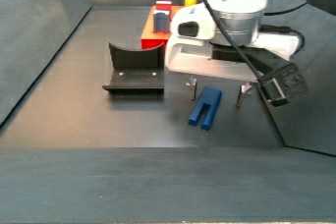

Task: Pick up the square-circle object. Move up. Place the square-circle object on the fixture. Regrasp the square-circle object. Rotate the square-circle object. Move to above the board. Insert the square-circle object.
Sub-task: Pick up the square-circle object, then move up.

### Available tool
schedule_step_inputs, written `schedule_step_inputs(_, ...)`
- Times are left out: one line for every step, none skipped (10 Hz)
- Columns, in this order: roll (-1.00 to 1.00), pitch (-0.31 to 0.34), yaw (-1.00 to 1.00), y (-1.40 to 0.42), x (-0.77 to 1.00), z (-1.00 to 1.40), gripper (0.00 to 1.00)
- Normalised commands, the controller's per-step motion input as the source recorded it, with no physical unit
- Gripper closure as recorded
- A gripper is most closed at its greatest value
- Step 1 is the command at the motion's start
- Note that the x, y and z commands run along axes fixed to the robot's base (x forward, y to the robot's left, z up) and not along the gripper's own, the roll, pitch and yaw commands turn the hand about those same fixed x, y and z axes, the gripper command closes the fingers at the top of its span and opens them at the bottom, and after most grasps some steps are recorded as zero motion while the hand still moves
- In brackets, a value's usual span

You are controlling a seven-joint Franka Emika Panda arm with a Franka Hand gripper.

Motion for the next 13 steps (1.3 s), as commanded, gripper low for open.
schedule_step_inputs(0.0, 0.0, 0.0, 0.0, 0.0, 0.0, 0.0)
schedule_step_inputs(0.0, 0.0, 0.0, 0.0, 0.0, 0.0, 1.0)
schedule_step_inputs(0.0, 0.0, 0.0, 0.0, 0.0, 0.0, 1.0)
schedule_step_inputs(0.0, 0.0, 0.0, 0.0, 0.0, 0.0, 1.0)
schedule_step_inputs(0.0, 0.0, 0.0, 0.0, 0.0, 0.0, 1.0)
schedule_step_inputs(0.0, 0.0, 0.0, 0.0, 0.0, 0.0, 1.0)
schedule_step_inputs(0.0, 0.0, 0.0, 0.0, 0.0, 0.0, 1.0)
schedule_step_inputs(0.0, 0.0, 0.0, 0.0, 0.0, 0.0, 1.0)
schedule_step_inputs(0.0, 0.0, 0.0, 0.0, 0.0, 0.0, 1.0)
schedule_step_inputs(0.0, 0.0, 0.0, 0.0, 0.0, 0.0, 1.0)
schedule_step_inputs(0.0, 0.0, 0.0, 0.0, 0.0, 0.0, 1.0)
schedule_step_inputs(0.0, 0.0, 0.0, 0.0, 0.0, 0.0, 1.0)
schedule_step_inputs(0.0, 0.0, 0.0, 0.0, 0.0, 0.83, 1.0)
